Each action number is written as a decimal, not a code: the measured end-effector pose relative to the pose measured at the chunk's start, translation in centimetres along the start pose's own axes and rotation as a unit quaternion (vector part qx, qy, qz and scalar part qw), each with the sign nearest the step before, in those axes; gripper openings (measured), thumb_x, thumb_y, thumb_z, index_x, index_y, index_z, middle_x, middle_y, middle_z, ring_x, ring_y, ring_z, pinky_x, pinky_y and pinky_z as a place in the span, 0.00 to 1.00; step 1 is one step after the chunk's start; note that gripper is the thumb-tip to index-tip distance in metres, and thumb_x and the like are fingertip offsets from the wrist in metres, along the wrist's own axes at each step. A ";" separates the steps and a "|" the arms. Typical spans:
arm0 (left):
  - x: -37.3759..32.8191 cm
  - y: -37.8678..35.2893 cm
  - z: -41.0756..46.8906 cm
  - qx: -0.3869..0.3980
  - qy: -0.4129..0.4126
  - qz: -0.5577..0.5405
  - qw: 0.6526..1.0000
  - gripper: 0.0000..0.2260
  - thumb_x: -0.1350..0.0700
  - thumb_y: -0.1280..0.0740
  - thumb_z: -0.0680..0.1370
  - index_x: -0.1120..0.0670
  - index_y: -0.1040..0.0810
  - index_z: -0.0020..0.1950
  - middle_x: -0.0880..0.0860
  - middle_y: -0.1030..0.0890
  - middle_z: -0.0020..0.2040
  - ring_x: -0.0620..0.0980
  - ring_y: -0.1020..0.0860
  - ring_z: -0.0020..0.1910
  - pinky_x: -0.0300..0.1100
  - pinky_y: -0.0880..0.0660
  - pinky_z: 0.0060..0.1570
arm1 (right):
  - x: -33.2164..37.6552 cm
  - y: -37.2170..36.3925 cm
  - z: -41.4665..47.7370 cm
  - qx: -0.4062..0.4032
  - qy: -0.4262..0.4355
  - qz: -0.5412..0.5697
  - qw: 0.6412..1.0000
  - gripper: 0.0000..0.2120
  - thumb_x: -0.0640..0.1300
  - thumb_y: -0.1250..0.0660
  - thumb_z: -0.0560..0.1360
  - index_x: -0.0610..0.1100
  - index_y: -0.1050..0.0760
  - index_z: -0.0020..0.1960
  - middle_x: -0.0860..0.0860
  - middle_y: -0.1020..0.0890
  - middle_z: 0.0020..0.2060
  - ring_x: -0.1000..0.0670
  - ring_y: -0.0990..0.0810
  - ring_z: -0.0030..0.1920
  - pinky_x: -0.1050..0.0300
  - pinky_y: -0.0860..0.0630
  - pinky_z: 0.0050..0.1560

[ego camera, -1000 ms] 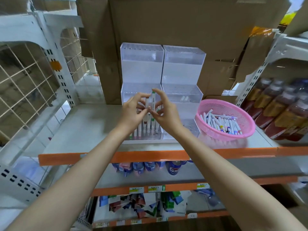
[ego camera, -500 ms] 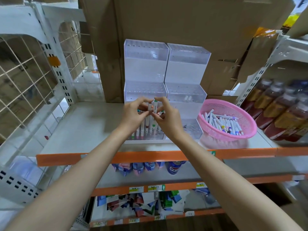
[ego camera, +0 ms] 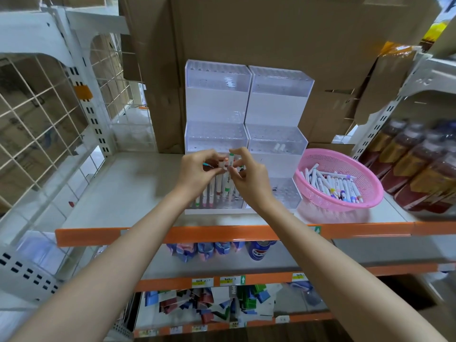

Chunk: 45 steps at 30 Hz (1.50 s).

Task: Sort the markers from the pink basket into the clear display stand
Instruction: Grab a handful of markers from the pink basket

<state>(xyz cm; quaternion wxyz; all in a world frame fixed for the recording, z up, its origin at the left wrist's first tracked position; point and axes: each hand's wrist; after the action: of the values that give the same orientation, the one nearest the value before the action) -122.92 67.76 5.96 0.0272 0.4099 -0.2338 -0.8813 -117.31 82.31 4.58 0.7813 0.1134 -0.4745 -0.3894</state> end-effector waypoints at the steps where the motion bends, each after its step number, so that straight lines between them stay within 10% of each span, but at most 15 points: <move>1: 0.0 0.1 0.1 0.001 0.000 -0.001 1.000 0.11 0.66 0.24 0.68 0.59 0.17 0.49 0.44 0.20 0.39 0.33 0.21 0.39 0.31 0.23 0.45 | 0.0 0.0 0.0 -0.002 0.003 0.000 1.000 0.12 0.38 0.33 0.77 0.42 0.28 0.59 0.47 0.20 0.39 0.59 0.30 0.27 0.59 0.31 0.31; 24: 1.4 0.1 -0.4 0.079 -0.103 0.165 0.978 0.08 0.64 0.22 0.65 0.60 0.20 0.39 0.55 0.20 0.36 0.54 0.22 0.36 0.40 0.28 0.36 | 0.3 -0.3 -0.1 0.000 0.004 0.010 1.000 0.11 0.37 0.33 0.74 0.43 0.29 0.55 0.46 0.19 0.37 0.46 0.20 0.32 0.50 0.24 0.33; 45: 2.0 0.8 -2.6 0.087 -0.138 0.268 0.949 0.14 0.63 0.32 0.74 0.56 0.20 0.60 0.55 0.19 0.59 0.55 0.22 0.59 0.52 0.27 0.60 | -0.7 -0.6 -1.4 0.012 0.039 -0.049 0.998 0.04 0.36 0.31 0.75 0.39 0.25 0.48 0.48 0.20 0.41 0.47 0.19 0.35 0.49 0.22 0.36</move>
<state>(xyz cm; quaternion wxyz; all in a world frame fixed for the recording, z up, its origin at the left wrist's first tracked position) -122.48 65.55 3.43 0.1945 0.2074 -0.4121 -0.8656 -116.66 82.11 3.08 0.7779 0.1610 -0.4418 -0.4168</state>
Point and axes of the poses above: each hand's wrist, its own z-axis towards the middle knuckle, its own y-axis out of the back of the hand, x = y × z
